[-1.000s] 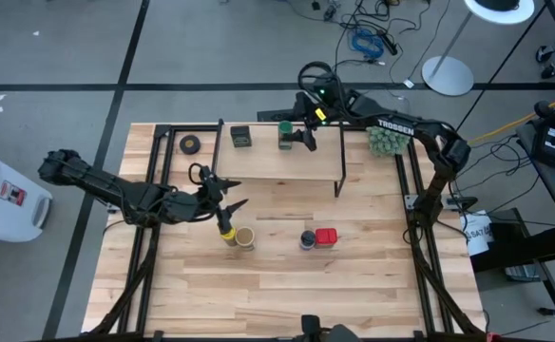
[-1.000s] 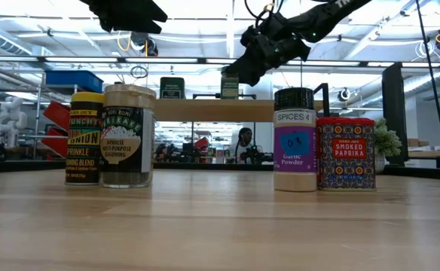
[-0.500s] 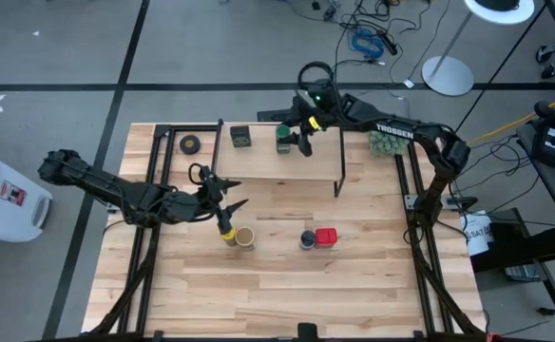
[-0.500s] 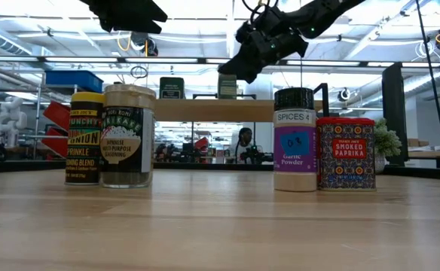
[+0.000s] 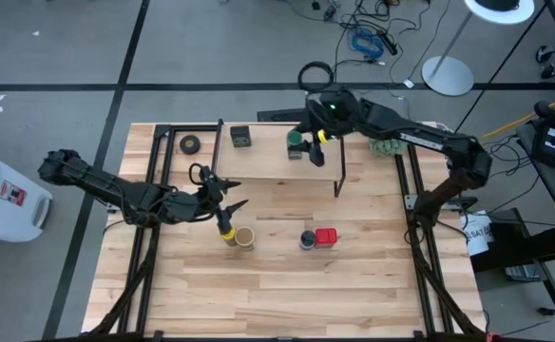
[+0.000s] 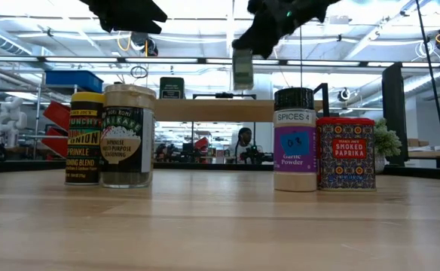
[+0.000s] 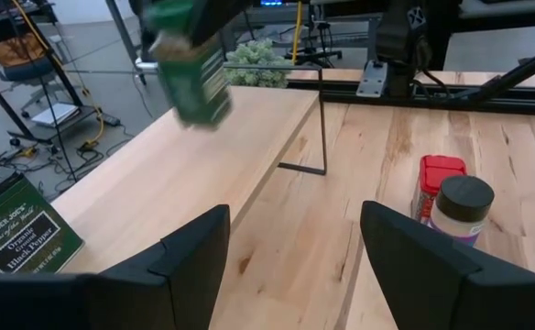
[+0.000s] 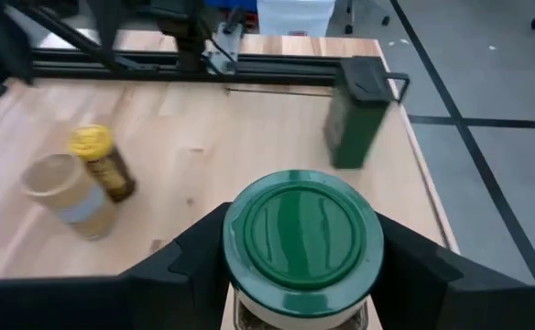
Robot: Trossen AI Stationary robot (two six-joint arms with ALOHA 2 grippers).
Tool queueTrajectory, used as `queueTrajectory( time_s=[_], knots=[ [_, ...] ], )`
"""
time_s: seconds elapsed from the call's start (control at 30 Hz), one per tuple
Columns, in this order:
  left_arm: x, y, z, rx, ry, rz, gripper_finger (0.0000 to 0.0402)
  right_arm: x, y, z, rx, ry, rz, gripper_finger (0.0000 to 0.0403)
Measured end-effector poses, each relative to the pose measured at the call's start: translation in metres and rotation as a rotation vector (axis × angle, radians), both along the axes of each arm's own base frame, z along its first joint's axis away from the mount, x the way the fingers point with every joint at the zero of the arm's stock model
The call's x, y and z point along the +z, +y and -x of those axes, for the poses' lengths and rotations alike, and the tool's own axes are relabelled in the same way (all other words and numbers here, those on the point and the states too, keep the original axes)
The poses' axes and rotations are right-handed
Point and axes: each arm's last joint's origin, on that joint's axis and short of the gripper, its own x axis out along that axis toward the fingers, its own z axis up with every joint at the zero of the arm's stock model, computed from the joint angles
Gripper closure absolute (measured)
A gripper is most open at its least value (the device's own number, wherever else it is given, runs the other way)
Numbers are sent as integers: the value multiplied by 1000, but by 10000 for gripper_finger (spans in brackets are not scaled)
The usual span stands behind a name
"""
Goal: Shelf spices
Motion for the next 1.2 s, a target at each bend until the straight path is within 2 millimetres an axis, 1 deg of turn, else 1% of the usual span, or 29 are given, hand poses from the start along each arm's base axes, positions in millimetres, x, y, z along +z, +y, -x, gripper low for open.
queueTrajectory(
  time_s=[0.2,0.37,0.53,0.73,0.83,0.9,1.1,1.2],
  knots=[
    [0,0,0,0,-1,2,146,28,41,25,60,-11,-43,207],
    [0,0,0,0,-1,2,146,48,73,54,103,-14,-96,207],
    [0,0,0,0,-2,2,146,57,98,81,137,26,-167,206],
    [0,0,0,-1,-5,1,146,60,117,105,126,98,-216,205],
    [1,0,0,-1,-6,2,146,57,125,111,128,122,-231,205],
    [1,0,0,-1,-11,3,146,49,131,114,135,155,-253,205],
    [1,0,0,-1,-14,4,146,13,146,120,150,220,-333,205],
    [1,0,0,-1,-13,4,146,-10,153,121,164,230,-366,207]
  ],
)
